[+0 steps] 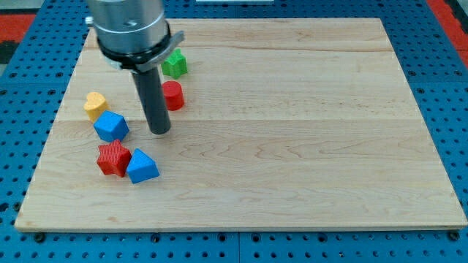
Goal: Push the red circle to the bottom right of the green star
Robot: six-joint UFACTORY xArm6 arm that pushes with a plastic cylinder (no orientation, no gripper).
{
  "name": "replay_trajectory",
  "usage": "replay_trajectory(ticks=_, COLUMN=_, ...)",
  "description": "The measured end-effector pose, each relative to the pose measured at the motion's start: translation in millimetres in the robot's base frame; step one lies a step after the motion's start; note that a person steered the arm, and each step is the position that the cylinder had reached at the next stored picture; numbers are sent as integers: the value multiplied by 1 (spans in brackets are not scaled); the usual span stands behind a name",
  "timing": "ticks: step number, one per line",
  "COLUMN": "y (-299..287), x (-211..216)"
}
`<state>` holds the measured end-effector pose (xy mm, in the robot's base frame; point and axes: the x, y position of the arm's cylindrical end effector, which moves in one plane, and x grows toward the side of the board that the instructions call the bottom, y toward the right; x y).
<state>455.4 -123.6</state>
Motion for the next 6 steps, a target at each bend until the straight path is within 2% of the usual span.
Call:
replay_trajectory(ticks=1, y=-11, x=-46)
replay_trajectory(ticks=2, y=-57, x=-45)
replay_trajectory(ticks=3, y=1, x=-55)
replay_trajectory(ticks=4, y=47, x=-44)
replay_trajectory(ticks=6, y=-17, x=72)
